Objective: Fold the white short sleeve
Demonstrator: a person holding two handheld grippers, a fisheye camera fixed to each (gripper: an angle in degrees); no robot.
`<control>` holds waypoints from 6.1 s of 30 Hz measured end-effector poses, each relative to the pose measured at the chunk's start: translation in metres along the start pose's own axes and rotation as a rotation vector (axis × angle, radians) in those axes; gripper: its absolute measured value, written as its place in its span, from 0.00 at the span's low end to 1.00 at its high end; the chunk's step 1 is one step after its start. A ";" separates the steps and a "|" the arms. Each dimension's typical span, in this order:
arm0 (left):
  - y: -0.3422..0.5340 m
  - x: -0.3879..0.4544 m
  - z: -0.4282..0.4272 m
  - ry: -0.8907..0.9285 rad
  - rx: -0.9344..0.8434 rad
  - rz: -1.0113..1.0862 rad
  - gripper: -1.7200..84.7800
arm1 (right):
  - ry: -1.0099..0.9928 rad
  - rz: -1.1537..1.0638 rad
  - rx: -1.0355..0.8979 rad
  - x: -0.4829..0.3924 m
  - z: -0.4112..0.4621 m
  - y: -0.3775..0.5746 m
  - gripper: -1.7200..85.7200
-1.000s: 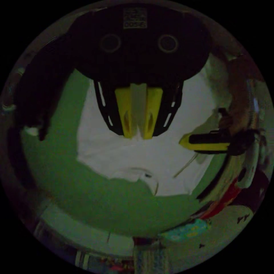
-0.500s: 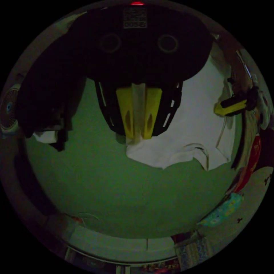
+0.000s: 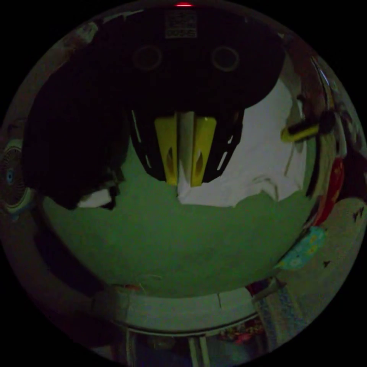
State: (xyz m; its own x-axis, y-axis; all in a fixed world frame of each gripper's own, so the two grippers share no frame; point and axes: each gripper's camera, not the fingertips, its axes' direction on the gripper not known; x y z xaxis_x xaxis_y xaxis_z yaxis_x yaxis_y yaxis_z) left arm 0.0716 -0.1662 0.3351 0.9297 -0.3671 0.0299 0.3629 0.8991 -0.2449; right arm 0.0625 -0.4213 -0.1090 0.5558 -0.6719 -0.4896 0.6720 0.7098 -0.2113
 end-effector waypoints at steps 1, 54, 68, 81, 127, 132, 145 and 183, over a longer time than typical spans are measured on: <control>0.012 0.004 -0.010 0.000 0.018 -0.003 0.01 | 0.005 -0.047 0.015 -0.004 -0.016 0.028 0.06; 0.745 0.167 -0.422 -0.283 0.070 -0.026 0.18 | -0.526 0.170 0.008 0.231 -0.068 0.641 0.14; 0.767 0.181 -0.446 -0.156 0.041 0.062 0.07 | -0.859 0.217 -0.055 0.262 -0.053 0.652 0.04; 0.765 0.193 -0.476 -0.241 0.074 0.071 0.03 | -0.508 0.047 0.142 0.231 -0.131 0.643 0.00; 0.319 -0.002 -0.409 -0.340 0.187 -0.159 0.11 | -0.015 -0.126 0.024 0.113 -0.137 0.231 0.07; 0.330 -0.030 -0.373 -0.270 0.110 -0.105 0.16 | -0.156 -0.160 -0.050 0.128 -0.119 0.269 0.13; 0.328 -0.064 -0.256 -0.193 -0.051 -0.063 0.15 | -0.172 -0.123 -0.167 0.134 -0.086 0.266 0.05; 0.380 -0.085 -0.185 -0.340 -0.031 -0.108 0.11 | -0.181 -0.100 -0.093 0.134 -0.104 0.321 0.11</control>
State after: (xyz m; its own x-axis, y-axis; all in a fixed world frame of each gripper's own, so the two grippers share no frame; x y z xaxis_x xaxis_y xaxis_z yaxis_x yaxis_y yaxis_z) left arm 0.1190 0.1624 0.0606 0.8559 -0.3543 0.3767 0.4626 0.8501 -0.2515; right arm 0.3019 -0.2614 -0.3304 0.5733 -0.7609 -0.3041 0.6849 0.6487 -0.3319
